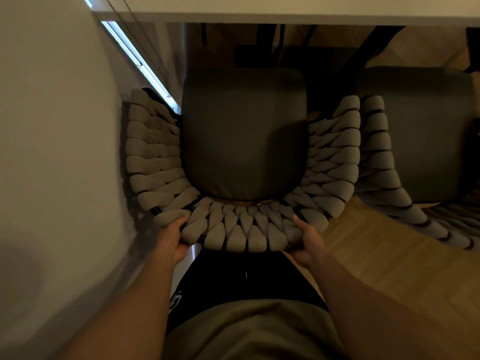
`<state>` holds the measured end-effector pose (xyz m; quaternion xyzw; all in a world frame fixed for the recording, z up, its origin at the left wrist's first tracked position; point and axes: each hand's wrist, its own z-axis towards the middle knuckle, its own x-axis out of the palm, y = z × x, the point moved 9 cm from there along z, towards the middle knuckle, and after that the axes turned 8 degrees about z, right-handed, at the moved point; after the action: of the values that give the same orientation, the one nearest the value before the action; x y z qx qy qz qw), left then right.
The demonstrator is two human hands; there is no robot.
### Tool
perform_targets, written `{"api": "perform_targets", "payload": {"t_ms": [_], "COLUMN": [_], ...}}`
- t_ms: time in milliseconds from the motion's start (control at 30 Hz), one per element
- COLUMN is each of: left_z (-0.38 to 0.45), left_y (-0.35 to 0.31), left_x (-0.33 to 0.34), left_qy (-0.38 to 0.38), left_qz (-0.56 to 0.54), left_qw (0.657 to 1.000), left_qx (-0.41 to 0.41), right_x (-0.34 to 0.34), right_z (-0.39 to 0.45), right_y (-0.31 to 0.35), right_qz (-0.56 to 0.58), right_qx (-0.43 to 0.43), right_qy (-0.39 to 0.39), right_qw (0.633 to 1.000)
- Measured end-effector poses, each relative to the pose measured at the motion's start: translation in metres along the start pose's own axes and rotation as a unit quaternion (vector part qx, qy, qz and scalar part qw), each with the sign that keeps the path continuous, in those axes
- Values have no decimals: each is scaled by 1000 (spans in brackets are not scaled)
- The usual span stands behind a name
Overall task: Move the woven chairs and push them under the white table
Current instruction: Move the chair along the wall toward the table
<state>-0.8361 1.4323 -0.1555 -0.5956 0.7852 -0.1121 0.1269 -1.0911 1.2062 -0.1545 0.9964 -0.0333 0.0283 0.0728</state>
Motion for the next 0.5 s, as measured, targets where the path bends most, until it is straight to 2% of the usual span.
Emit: {"api": "perform_targets", "payload": {"t_ms": [133, 333, 500], "left_z": [4, 0, -15], "left_y": [8, 8, -1], "left_x": [7, 3, 22], "left_qy": [6, -50, -37], "left_qz": [-8, -63, -105], "left_qw": [1000, 997, 993], "left_qx": [0, 5, 24], "right_x": [-3, -5, -10], "right_z": [8, 10, 15], "right_y": [-2, -1, 13], "right_qz": [53, 99, 129], "right_qx": [-4, -22, -39], "right_qy": [-17, -53, -48], "right_qw": [998, 993, 990]}}
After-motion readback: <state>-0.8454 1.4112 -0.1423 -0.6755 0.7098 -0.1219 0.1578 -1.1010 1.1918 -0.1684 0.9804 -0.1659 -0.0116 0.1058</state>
